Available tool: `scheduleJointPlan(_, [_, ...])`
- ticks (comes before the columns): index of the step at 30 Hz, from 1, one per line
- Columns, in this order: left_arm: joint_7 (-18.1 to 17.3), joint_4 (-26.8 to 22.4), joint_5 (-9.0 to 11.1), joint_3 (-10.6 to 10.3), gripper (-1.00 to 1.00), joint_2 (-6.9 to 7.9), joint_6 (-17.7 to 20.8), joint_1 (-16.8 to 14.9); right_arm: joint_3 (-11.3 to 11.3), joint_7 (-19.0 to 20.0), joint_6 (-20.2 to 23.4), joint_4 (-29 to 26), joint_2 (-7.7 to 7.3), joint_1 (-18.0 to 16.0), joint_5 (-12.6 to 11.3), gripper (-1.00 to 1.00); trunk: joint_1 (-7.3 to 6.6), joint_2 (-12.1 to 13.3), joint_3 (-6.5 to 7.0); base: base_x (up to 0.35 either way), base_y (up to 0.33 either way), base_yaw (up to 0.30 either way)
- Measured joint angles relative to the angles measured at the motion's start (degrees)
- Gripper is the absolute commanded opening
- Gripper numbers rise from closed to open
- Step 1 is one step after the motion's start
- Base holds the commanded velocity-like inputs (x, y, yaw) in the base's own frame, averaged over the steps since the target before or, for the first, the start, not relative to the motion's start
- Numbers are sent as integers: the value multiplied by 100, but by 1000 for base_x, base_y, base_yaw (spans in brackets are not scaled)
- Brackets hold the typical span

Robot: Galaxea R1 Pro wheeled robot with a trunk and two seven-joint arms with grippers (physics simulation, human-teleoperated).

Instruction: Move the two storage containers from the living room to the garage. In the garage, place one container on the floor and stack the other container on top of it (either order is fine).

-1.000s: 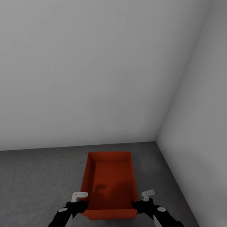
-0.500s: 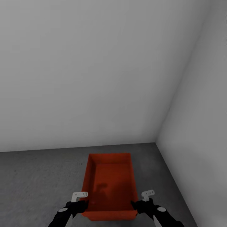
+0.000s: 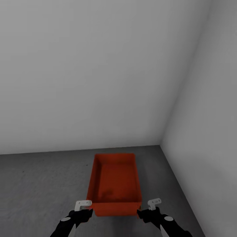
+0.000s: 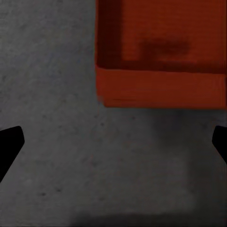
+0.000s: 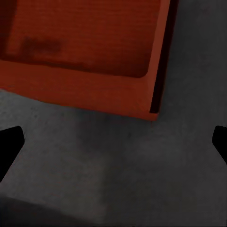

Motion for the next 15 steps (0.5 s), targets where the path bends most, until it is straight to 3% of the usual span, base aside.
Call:
scheduleJointPlan(11, [0,6,0,42,100,42,-15,2,-5,-4,0,0,1,0,13,100,-242,441,197,-335,0,0])
scheduleJointPlan(15, [0,345,-4,197,100,201,-126,6,-7,-54,0,14,-3,0,10,100,-329,602,269,-335,0,0])
